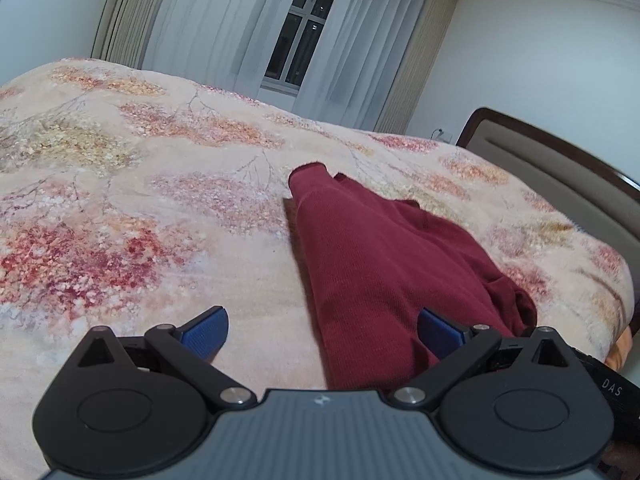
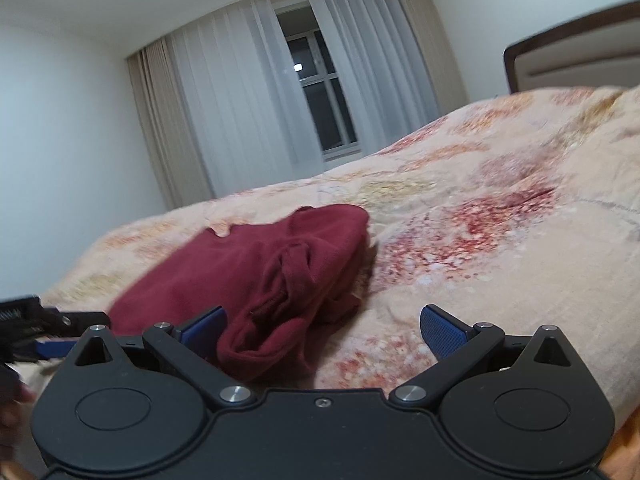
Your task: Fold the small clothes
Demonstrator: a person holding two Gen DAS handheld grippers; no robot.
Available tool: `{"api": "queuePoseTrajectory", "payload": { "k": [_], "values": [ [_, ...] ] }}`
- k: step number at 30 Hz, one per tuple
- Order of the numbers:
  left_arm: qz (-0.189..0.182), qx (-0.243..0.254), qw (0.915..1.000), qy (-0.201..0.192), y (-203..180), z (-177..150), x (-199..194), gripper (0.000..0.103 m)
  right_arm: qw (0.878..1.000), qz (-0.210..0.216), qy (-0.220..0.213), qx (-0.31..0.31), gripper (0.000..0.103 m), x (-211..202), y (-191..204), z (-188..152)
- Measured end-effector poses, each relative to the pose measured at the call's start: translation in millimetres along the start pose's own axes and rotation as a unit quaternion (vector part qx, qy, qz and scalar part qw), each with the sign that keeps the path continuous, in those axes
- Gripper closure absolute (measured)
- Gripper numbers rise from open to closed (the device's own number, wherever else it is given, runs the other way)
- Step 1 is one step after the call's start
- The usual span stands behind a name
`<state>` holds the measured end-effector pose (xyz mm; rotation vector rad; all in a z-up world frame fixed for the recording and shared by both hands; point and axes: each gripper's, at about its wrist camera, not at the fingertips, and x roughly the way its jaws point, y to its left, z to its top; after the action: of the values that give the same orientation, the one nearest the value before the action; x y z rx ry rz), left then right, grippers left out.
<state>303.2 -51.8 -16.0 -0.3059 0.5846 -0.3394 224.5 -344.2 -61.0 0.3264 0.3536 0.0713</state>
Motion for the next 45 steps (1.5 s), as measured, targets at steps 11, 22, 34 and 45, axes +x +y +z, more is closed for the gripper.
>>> {"api": "queuePoseTrajectory", "payload": {
  "k": [11,22,34,45],
  "values": [
    [-0.036,-0.053,0.9966,0.051,18.8,38.4,39.8,0.0,0.99,0.083,0.096,0.057,0.0,49.1,-11.4,26.6],
    [-0.063,-0.009,0.9956,0.069,14.4,50.7,101.4,0.0,0.975,0.123,0.129,0.133,0.0,113.1,-27.9,44.1],
    [-0.09,-0.007,0.9957,0.017,27.2,29.2,96.7,0.001,0.982,0.135,0.088,0.101,0.001,111.5,-29.3,26.6],
    [-0.095,-0.009,0.9954,0.012,29.5,27.8,97.5,0.001,0.982,0.138,0.079,0.1,0.001,111.3,-29.5,24.4]
  ]
}}
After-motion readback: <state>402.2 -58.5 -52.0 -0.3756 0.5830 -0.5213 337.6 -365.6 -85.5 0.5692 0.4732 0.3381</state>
